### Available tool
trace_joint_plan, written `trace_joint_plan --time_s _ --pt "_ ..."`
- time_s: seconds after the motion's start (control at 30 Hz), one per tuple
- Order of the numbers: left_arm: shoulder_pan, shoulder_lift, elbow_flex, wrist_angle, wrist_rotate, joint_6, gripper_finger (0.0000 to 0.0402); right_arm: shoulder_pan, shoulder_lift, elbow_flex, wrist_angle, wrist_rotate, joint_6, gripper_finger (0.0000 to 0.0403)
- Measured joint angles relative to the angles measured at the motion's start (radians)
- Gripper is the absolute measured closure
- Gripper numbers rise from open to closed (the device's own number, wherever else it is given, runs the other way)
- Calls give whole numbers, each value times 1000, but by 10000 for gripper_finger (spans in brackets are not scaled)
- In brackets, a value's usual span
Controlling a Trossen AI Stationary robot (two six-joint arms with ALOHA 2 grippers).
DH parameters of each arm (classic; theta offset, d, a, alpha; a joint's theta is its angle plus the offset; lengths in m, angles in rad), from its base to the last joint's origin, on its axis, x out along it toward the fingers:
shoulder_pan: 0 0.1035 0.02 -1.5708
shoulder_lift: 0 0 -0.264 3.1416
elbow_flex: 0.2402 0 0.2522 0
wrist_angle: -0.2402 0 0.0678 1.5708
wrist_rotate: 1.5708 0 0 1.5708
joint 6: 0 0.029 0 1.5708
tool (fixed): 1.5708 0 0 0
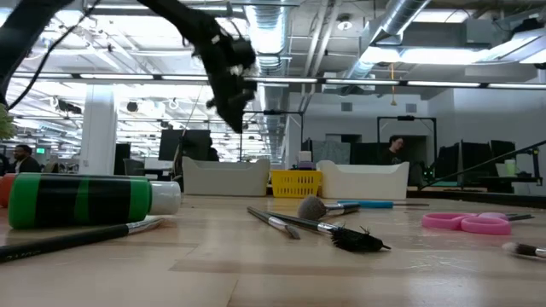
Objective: Pick & Place Paint Supplies
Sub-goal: Put the orange paint bottle into the yellow bin
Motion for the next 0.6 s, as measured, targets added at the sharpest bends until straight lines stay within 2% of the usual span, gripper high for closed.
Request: trace_joint_plan --time_s 0.27,0.47,0.6 --pt "-108 -201 0 -57 90 -2 341 0 0 0 -13 0 -3 245" --pt "-237 -309 0 -145 87 -20 338 0 0 0 -13 -3 -17 245" --pt "-329 -340 0 -195 26 -106 330 1 0 0 -13 -28 -29 245"
